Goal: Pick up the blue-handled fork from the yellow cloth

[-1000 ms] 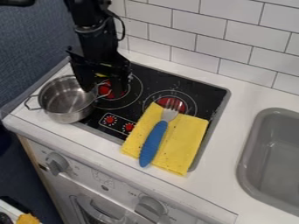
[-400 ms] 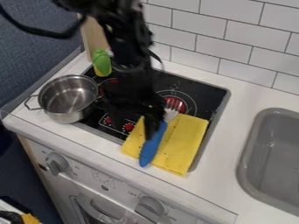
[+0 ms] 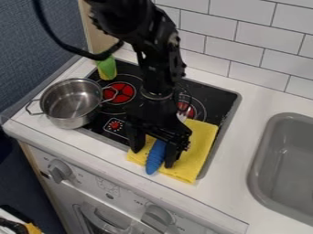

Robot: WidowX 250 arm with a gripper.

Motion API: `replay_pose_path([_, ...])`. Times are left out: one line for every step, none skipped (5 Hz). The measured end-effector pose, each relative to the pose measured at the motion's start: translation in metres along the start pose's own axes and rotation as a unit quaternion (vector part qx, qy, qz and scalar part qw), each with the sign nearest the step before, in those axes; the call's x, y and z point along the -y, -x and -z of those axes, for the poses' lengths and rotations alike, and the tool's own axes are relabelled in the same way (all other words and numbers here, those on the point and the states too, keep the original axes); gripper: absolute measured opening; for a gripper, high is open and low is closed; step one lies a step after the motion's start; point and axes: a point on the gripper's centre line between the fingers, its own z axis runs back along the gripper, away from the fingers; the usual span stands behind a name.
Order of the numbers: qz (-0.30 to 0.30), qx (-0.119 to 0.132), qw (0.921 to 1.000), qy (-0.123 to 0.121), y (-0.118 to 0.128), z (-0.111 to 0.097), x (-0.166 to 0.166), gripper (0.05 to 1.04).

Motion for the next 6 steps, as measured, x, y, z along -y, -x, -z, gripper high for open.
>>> replay_pose_path([0.003,-0.001,1.0,-0.003,-0.002,0.001,0.001,0.95])
replay_pose_path([0.004,0.0,1.0,-0.005,-0.002,0.001,0.0,0.83])
replay_pose_path([0.008,0.001,1.0,-0.004,0.0,0.0,0.001,1.007])
replay_pose_path([0.014,0.001,0.9999,-0.002,0.002,-0.001,0.001,1.005])
replay_pose_path([0.017,0.017,0.9997,-0.001,0.0,-0.012,0.002,1.001])
replay_pose_path([0.025,0.035,0.9991,-0.002,-0.002,-0.022,0.003,1.001])
